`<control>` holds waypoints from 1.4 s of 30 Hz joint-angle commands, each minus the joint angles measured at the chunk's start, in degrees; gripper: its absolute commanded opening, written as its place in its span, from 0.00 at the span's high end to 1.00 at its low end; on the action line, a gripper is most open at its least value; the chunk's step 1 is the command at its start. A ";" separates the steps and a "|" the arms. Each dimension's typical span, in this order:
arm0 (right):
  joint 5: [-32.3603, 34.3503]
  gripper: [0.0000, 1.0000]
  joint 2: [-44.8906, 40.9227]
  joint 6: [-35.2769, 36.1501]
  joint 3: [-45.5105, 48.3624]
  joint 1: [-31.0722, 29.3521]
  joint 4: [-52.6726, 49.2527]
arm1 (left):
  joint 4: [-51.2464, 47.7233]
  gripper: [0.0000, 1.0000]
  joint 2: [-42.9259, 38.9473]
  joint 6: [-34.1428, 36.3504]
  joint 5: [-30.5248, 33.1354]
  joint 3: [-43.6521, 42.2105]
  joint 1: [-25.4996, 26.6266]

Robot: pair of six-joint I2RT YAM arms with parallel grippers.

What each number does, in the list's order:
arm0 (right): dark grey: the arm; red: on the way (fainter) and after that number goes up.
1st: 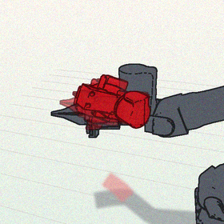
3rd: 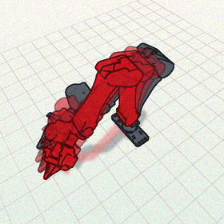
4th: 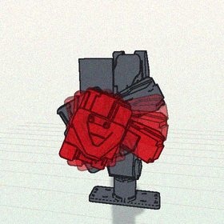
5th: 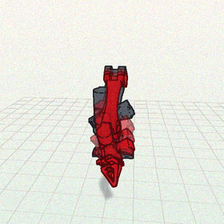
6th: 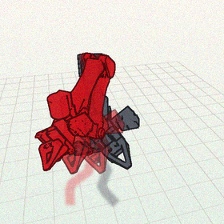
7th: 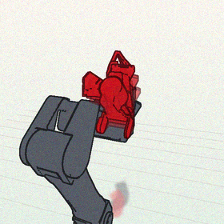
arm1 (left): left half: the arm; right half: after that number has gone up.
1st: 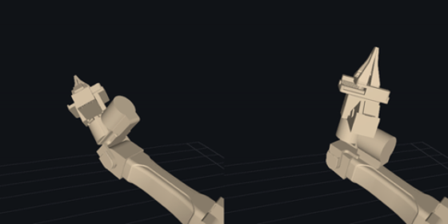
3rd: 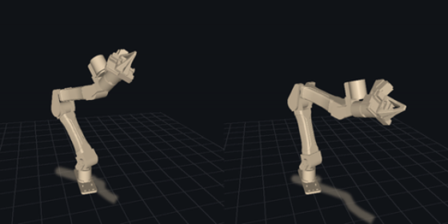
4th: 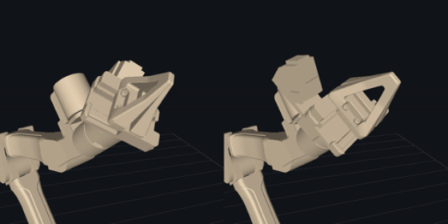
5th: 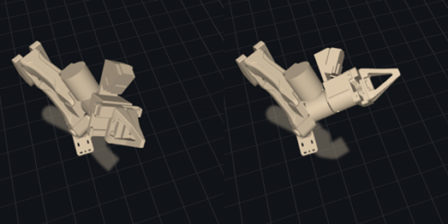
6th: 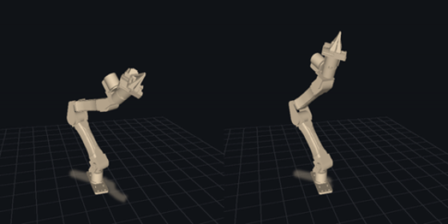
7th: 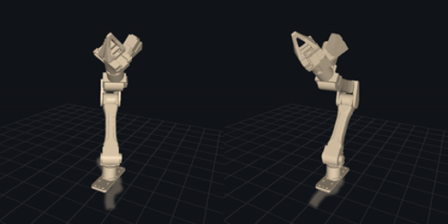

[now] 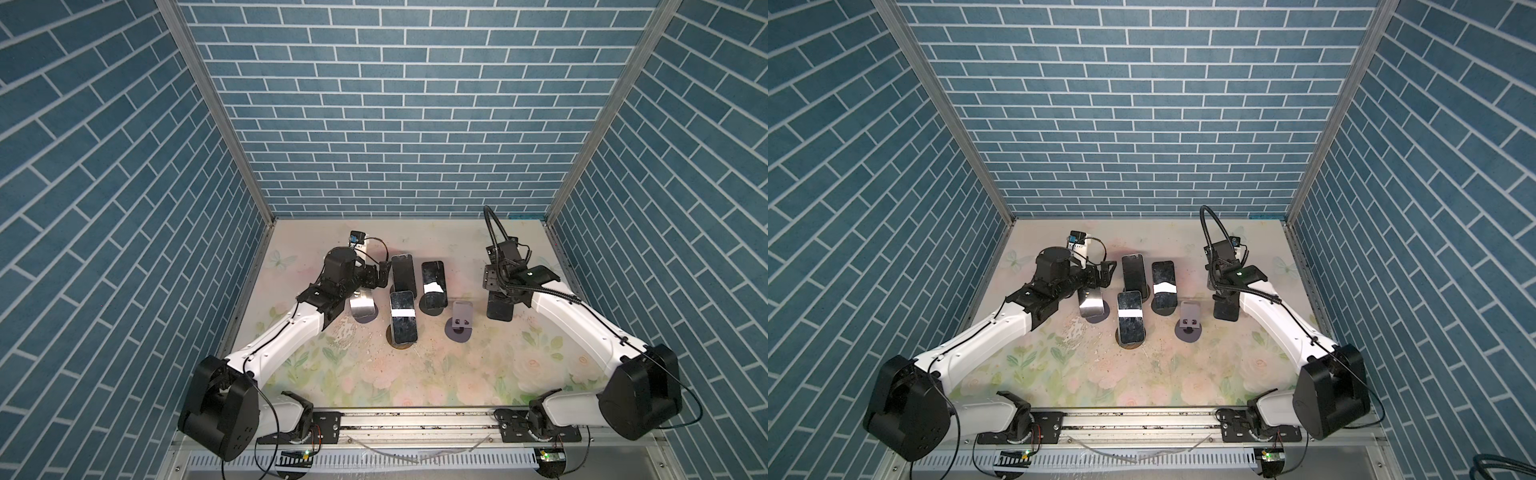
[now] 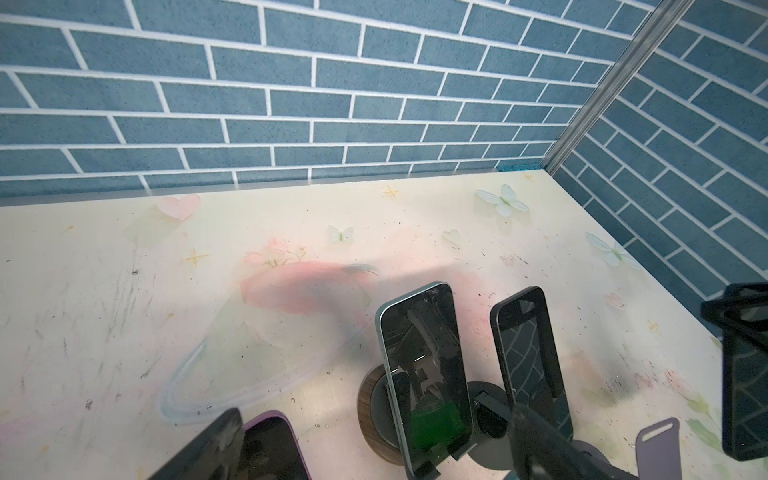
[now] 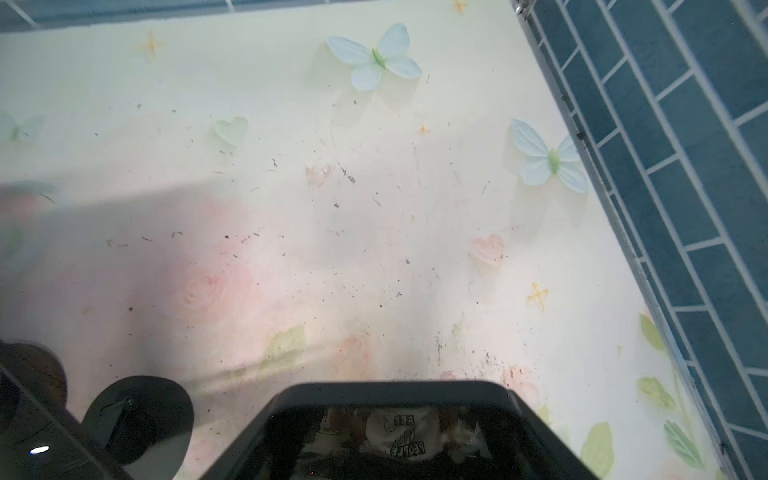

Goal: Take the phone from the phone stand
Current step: 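Carry the phone farther from the robot and lower it toward the table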

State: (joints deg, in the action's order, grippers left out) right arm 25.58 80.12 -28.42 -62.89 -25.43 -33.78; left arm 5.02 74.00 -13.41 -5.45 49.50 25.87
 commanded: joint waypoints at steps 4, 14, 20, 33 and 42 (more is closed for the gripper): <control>-4.98 0.61 7.55 3.82 -0.64 2.40 7.70 | 0.29 0.00 0.40 1.23 -0.22 1.39 0.26; -10.65 0.59 23.22 10.28 -12.24 4.64 10.53 | -0.62 0.00 -0.70 1.81 1.91 1.06 0.27; -13.66 0.58 29.95 12.86 -19.39 4.95 10.75 | -1.75 0.00 -1.55 2.24 3.04 1.13 0.32; -18.51 0.55 38.32 13.22 -25.73 5.48 10.64 | -2.99 0.00 -3.68 2.41 4.79 0.60 0.29; -19.34 0.52 42.94 12.59 -30.12 6.27 8.23 | -3.08 0.00 -3.85 2.07 4.75 0.50 0.26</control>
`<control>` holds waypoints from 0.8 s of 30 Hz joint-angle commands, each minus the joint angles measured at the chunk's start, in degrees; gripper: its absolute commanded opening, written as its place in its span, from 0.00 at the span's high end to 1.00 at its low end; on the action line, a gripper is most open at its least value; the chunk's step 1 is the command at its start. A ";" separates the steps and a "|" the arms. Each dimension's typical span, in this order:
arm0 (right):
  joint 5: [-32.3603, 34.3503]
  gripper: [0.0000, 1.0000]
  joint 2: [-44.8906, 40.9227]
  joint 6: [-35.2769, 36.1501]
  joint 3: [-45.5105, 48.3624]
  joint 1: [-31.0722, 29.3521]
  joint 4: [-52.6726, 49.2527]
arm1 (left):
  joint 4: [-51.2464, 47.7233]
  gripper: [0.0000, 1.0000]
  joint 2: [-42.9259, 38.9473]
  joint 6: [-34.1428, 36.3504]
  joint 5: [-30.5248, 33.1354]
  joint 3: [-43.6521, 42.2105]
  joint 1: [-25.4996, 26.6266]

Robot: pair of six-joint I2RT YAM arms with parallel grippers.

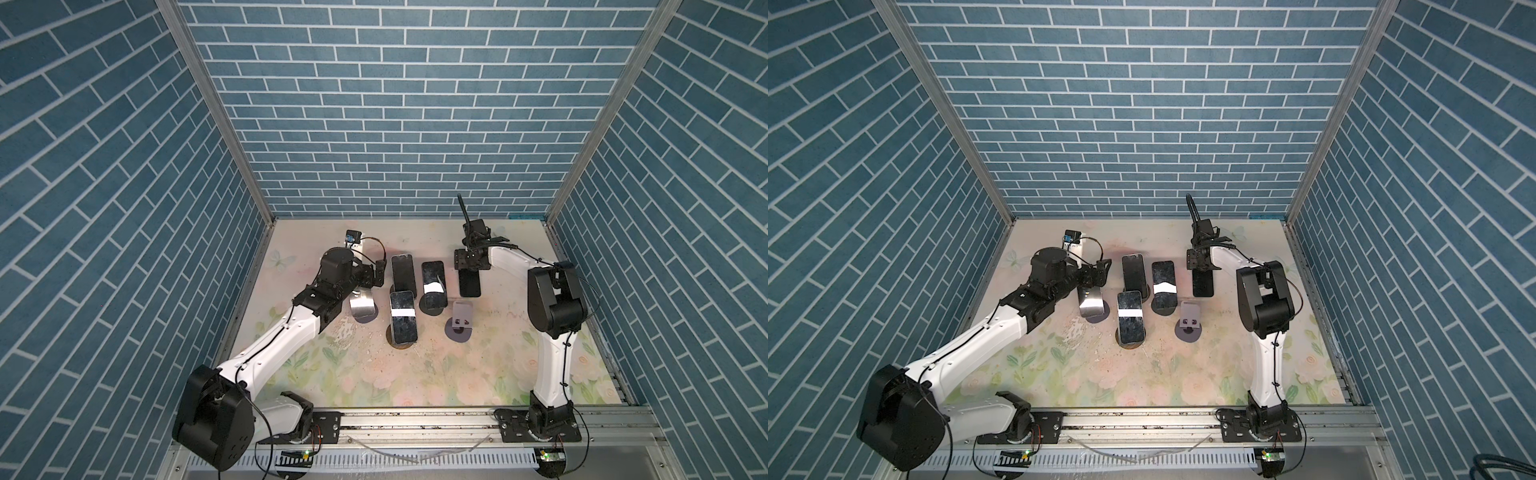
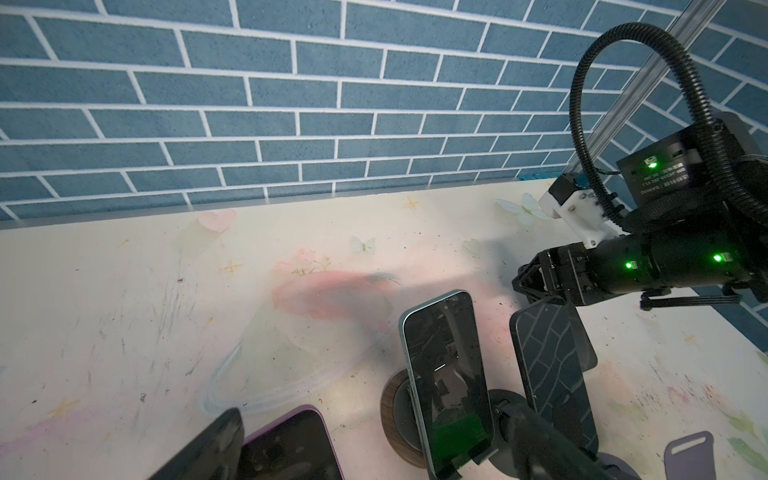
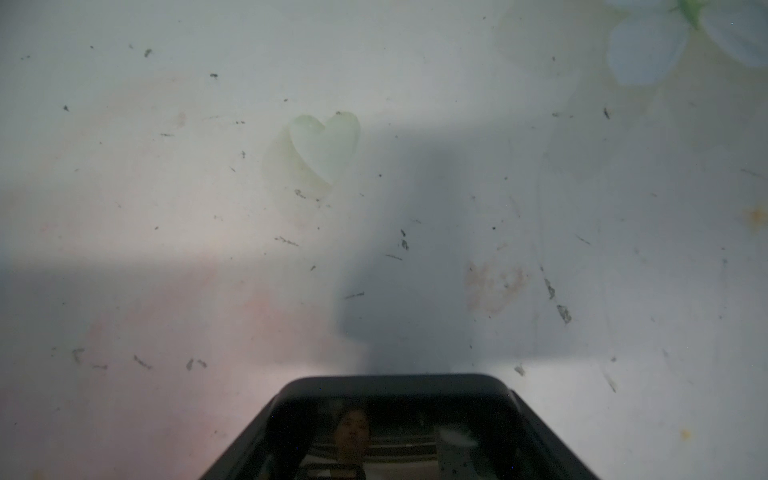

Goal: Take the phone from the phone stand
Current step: 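Carry the phone farther from the robot and lower it toward the table, then lay the phone flat on the table and open the right gripper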

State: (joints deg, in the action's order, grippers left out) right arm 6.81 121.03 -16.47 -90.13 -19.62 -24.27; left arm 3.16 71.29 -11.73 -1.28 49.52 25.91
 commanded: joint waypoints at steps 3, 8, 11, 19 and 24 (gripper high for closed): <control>-0.46 0.51 3.64 0.22 -4.50 0.54 -2.29 | -1.40 0.00 -1.46 0.39 0.66 0.33 0.22; -0.39 0.48 5.95 -0.49 -5.75 0.61 -3.27 | -1.57 0.00 -1.85 0.48 0.93 0.06 0.27; -0.28 0.47 6.57 -0.71 -6.18 0.54 -3.72 | -1.40 0.00 -2.20 0.46 1.06 -0.29 0.22; 0.08 0.43 7.61 -1.45 -6.38 0.54 -4.57 | -1.12 0.00 -2.79 0.43 1.10 -1.00 0.26; -0.21 0.39 7.20 -1.90 -5.84 0.59 -3.85 | -1.11 0.00 -2.99 0.56 1.26 -1.23 0.21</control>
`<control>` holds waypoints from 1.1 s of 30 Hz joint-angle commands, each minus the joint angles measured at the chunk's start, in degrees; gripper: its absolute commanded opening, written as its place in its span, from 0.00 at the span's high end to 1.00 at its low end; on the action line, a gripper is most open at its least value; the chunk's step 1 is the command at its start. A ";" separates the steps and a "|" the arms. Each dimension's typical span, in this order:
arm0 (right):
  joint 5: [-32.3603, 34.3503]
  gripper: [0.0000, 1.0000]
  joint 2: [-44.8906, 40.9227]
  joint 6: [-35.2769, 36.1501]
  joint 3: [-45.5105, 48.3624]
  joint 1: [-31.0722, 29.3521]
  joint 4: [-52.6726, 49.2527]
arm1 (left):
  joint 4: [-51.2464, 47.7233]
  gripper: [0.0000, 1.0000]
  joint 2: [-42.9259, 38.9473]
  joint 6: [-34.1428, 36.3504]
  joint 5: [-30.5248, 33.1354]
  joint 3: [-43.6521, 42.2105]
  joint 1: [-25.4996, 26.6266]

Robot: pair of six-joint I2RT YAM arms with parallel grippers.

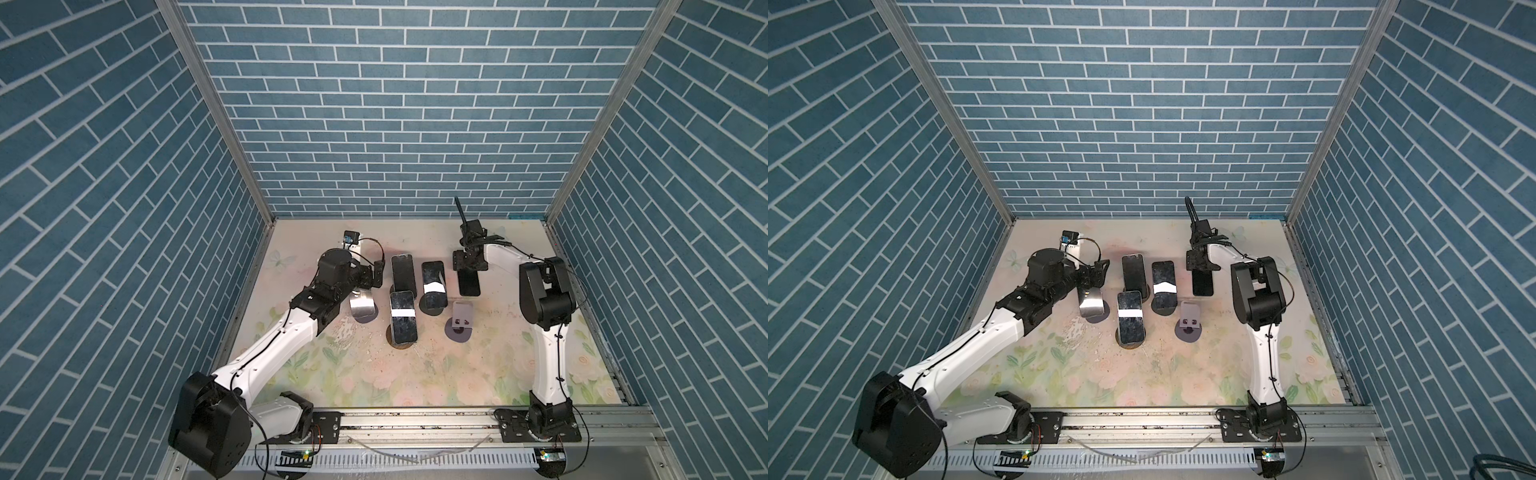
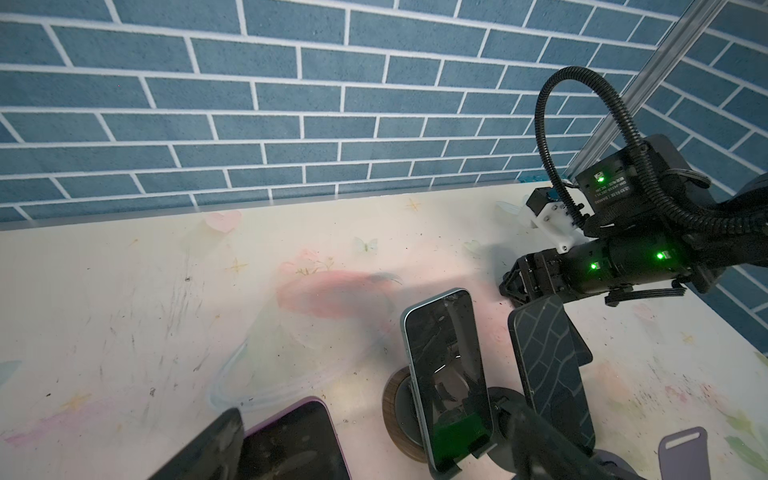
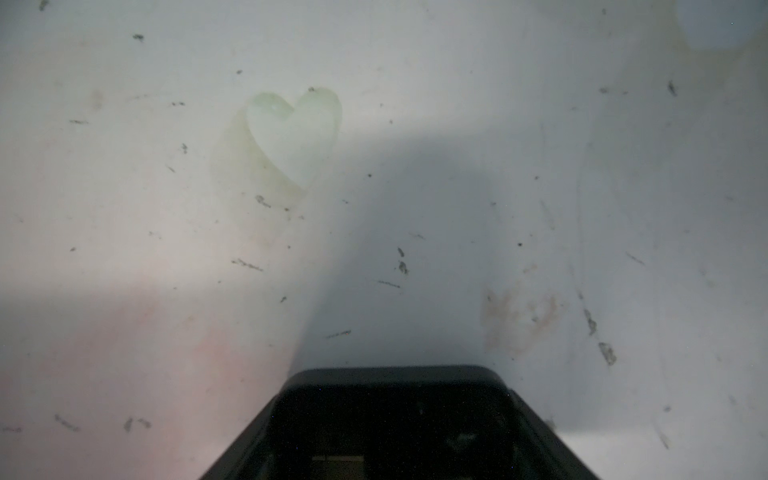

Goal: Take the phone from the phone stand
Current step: 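Lay the phone flat on the table and open the right gripper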

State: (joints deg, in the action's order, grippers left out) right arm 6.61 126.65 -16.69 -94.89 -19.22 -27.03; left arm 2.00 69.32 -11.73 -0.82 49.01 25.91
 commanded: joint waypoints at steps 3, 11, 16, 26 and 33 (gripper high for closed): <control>-0.24 0.36 1.41 -1.77 -1.08 0.17 -0.92 | 0.11 0.00 -1.14 0.65 0.82 -0.89 0.19; -0.38 0.28 1.19 -1.77 -1.22 0.16 -1.01 | 0.11 0.00 -1.29 0.78 1.17 -1.11 0.23; -0.51 0.26 1.28 -1.77 -1.34 0.17 -1.01 | 0.22 0.00 -1.23 0.92 1.30 -1.29 0.26; -1.00 0.20 1.07 -2.04 -1.44 0.13 -0.89 | 0.44 0.00 -1.13 1.17 1.35 -1.20 0.26; -1.29 0.19 0.06 -2.38 -2.62 0.11 -1.62 | 0.46 0.00 -1.06 1.60 1.35 -0.95 0.26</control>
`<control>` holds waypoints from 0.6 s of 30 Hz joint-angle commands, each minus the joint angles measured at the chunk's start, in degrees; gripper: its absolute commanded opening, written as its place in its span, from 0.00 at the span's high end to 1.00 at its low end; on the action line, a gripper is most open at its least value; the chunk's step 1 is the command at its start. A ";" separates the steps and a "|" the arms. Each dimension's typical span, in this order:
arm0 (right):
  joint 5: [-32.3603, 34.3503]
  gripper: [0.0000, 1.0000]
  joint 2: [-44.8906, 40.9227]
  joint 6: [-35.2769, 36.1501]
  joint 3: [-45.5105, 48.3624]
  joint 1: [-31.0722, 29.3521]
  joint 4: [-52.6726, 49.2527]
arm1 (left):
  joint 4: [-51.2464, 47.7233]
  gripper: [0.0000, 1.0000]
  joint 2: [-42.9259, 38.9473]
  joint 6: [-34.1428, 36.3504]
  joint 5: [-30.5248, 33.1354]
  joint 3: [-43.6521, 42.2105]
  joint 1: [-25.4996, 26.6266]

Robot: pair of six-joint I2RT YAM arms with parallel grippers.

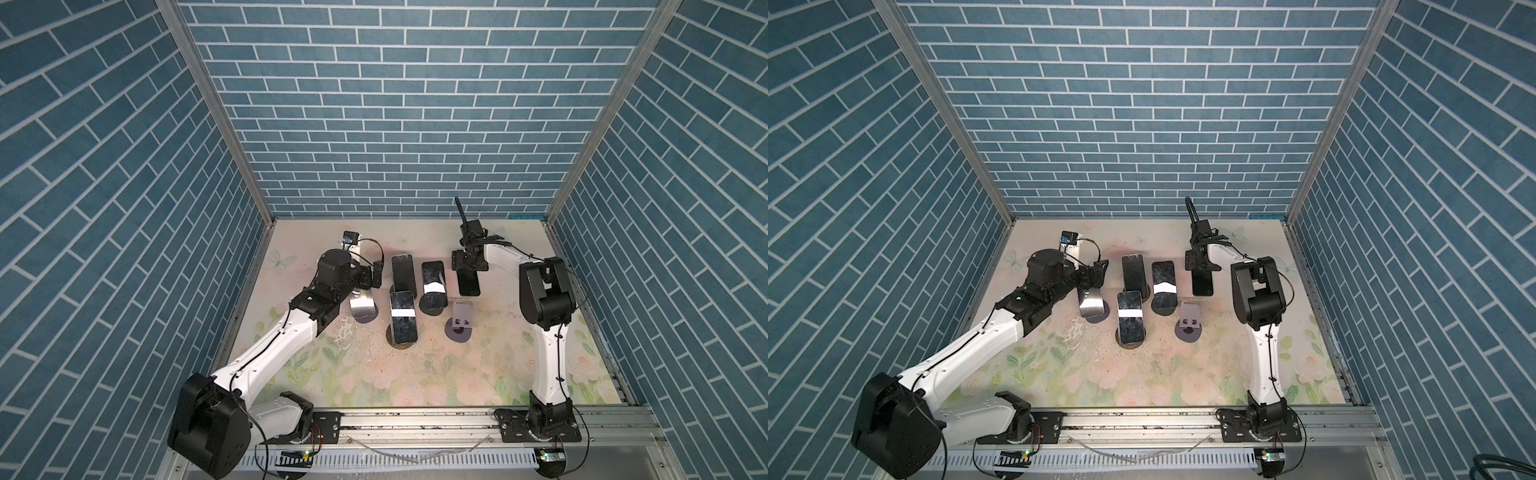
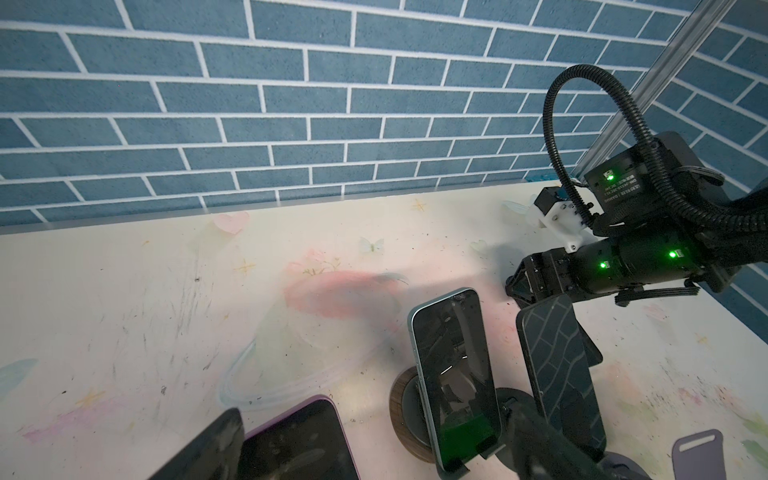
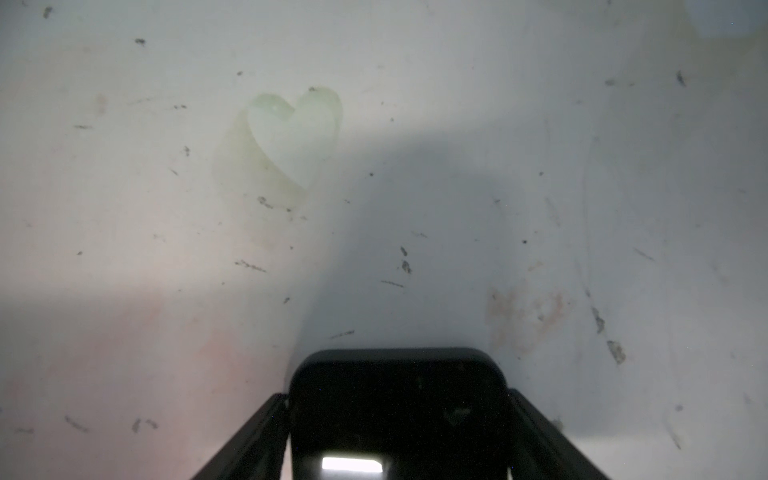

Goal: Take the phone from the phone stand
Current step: 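Lay the phone flat on the table and open the right gripper, then move the right gripper back over the empty grey stand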

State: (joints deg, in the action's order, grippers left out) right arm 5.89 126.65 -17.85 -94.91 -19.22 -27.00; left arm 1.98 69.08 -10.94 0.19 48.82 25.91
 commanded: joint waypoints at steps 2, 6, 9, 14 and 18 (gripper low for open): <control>-0.44 0.19 -0.65 -1.31 -3.04 0.15 -2.13 | 0.35 0.00 -0.70 0.91 0.30 -0.59 0.24; 1.17 0.19 -5.11 -1.23 -2.52 0.16 -2.00 | 0.52 0.00 -1.05 1.00 0.34 -0.57 0.19; 2.51 0.19 -8.39 -0.79 -1.81 0.15 -1.87 | 0.92 0.00 -1.37 1.01 0.25 -0.87 0.18; 2.97 0.19 -14.60 -1.34 0.00 0.15 -2.46 | 0.93 0.00 -1.69 0.66 0.13 -1.30 0.22; 1.56 0.20 -19.59 -2.88 2.33 -0.02 -3.90 | 1.23 0.00 -2.10 0.36 0.07 -1.87 0.27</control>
State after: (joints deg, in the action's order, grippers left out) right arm 7.29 110.98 -18.35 -94.87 -19.22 -28.47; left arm 2.28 68.01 -10.70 0.16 47.94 25.91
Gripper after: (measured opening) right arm 0.806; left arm 0.996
